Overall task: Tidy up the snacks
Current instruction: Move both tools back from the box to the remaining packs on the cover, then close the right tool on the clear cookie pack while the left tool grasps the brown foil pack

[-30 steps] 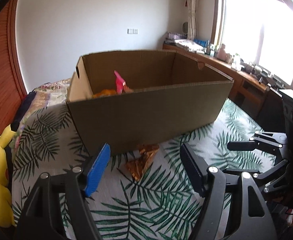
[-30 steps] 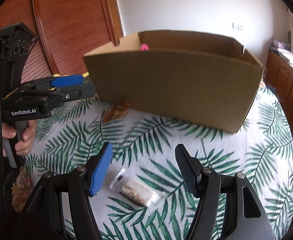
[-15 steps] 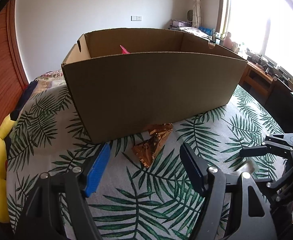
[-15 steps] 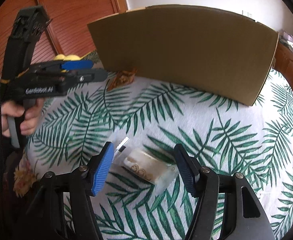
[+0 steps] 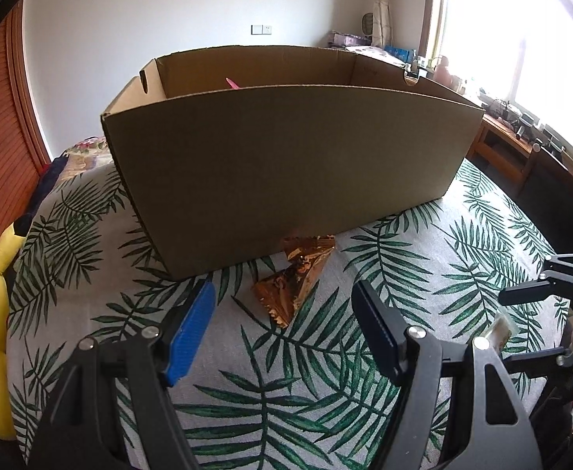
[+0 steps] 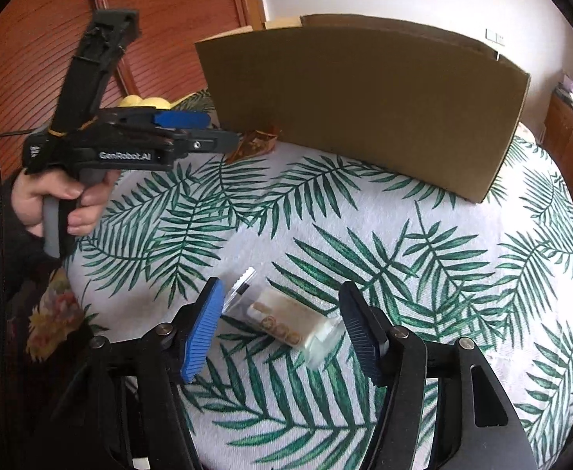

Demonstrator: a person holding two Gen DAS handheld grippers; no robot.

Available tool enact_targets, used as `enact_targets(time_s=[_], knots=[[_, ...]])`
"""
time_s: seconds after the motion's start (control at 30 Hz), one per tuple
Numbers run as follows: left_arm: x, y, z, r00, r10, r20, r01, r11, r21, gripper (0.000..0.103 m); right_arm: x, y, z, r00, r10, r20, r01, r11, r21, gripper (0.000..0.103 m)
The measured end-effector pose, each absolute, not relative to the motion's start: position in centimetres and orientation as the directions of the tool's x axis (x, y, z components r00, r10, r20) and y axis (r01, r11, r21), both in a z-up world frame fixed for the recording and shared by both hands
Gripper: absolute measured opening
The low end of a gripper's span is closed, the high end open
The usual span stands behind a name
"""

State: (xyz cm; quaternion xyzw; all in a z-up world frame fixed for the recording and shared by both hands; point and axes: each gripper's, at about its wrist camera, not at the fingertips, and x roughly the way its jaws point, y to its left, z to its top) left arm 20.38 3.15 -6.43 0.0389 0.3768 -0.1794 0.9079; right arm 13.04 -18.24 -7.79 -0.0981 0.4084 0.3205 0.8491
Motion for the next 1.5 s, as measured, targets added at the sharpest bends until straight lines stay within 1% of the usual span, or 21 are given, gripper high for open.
enact_targets(time_s=[0.17, 0.37, 0.53, 0.7, 0.8, 0.93, 1.1, 1.17, 1.2, 1.23, 1.27, 1.3, 1.33, 1.37, 1.4, 1.43, 1.5], knots=[[20.4, 3.1, -6.5, 0.65, -0.298, -0.699, 0.357, 0.932, -0.066, 0.073, 12.1, -18.9, -7.4, 0.475, 0.429, -0.769, -0.633, 0.773, 0.04, 0.063], [20.7, 2.7, -6.6, 0.643, -0.297, -0.706, 0.367, 0.928, -0.056, 0.073, 12.6, -18.4, -8.3, 0.477, 0.379, -0.793, -0.636, 0.772, -0.014, 0.064], [21.2, 2.1, -6.6, 0.635, -0.298, -0.713, 0.38, 0.924, -0.048, 0.073, 13.4, -17.4, -9.0, 0.482, 0.376, -0.791, -0.64, 0.768, -0.025, 0.063], [21.9, 1.7, -6.9, 0.627, -0.301, -0.719, 0.388, 0.92, -0.047, 0.073, 14.1, -17.4, -9.2, 0.49, 0.38, -0.785, -0.63, 0.776, -0.017, 0.049], [22.3, 1.4, -7.0, 0.623, -0.306, -0.72, 0.394, 0.918, -0.048, 0.073, 14.3, -17.6, -9.3, 0.501, 0.384, -0.776, -0.625, 0.78, -0.018, 0.045], [22.8, 1.0, -7.1, 0.617, -0.309, -0.724, 0.405, 0.913, -0.045, 0.071, 14.0, -17.4, -9.5, 0.526, 0.378, -0.761, -0.622, 0.782, -0.042, 0.045], [23.6, 0.4, -7.6, 0.599, -0.306, -0.74, 0.41, 0.911, -0.045, 0.061, 14.1, -17.5, -9.5, 0.529, 0.383, -0.757, -0.62, 0.784, -0.037, 0.045], [23.8, 0.2, -7.8, 0.598, -0.301, -0.743, 0.409, 0.912, -0.041, 0.06, 14.1, -17.5, -9.5, 0.531, 0.382, -0.757, -0.62, 0.783, -0.04, 0.045], [23.9, 0.0, -7.9, 0.598, -0.295, -0.746, 0.405, 0.913, -0.037, 0.057, 14.2, -17.4, -9.6, 0.531, 0.382, -0.756, -0.62, 0.783, -0.04, 0.045], [24.0, -0.2, -7.9, 0.598, -0.29, -0.747, 0.403, 0.915, -0.032, 0.051, 14.2, -17.4, -9.6, 0.531, 0.382, -0.756, -0.62, 0.783, -0.04, 0.045], [24.1, -0.3, -8.0, 0.598, -0.284, -0.749, 0.401, 0.916, -0.028, 0.049, 14.2, -17.4, -9.6, 0.531, 0.382, -0.756, -0.621, 0.783, -0.04, 0.045], [24.1, -0.3, -8.2, 0.597, -0.28, -0.752, 0.398, 0.917, -0.025, 0.043, 14.2, -17.4, -9.5, 0.53, 0.383, -0.756, -0.622, 0.782, -0.04, 0.045], [24.1, -0.3, -8.3, 0.597, -0.279, -0.752, 0.398, 0.917, -0.024, 0.031, 14.2, -17.4, -9.5, 0.529, 0.384, -0.756, -0.622, 0.782, -0.038, 0.045], [24.1, -0.3, -8.3, 0.595, -0.289, -0.75, 0.4, 0.916, -0.035, 0.027, 14.2, -17.3, -9.5, 0.53, 0.384, -0.756, -0.621, 0.783, -0.038, 0.043], [23.9, -0.2, -8.2, 0.598, -0.296, -0.745, 0.399, 0.916, -0.044, 0.024, 14.2, -17.3, -9.5, 0.531, 0.384, -0.756, -0.62, 0.784, -0.037, 0.033], [23.7, -0.1, -8.0, 0.602, -0.301, -0.739, 0.398, 0.916, -0.048, 0.023, 14.2, -17.4, -9.4, 0.529, 0.388, -0.754, -0.622, 0.783, -0.033, 0.029], [23.2, -0.2, -7.7, 0.609, -0.31, -0.73, 0.401, 0.915, -0.054, 0.022, 14.4, -17.6, -9.3, 0.524, 0.397, -0.754, -0.619, 0.785, -0.017, 0.026]])
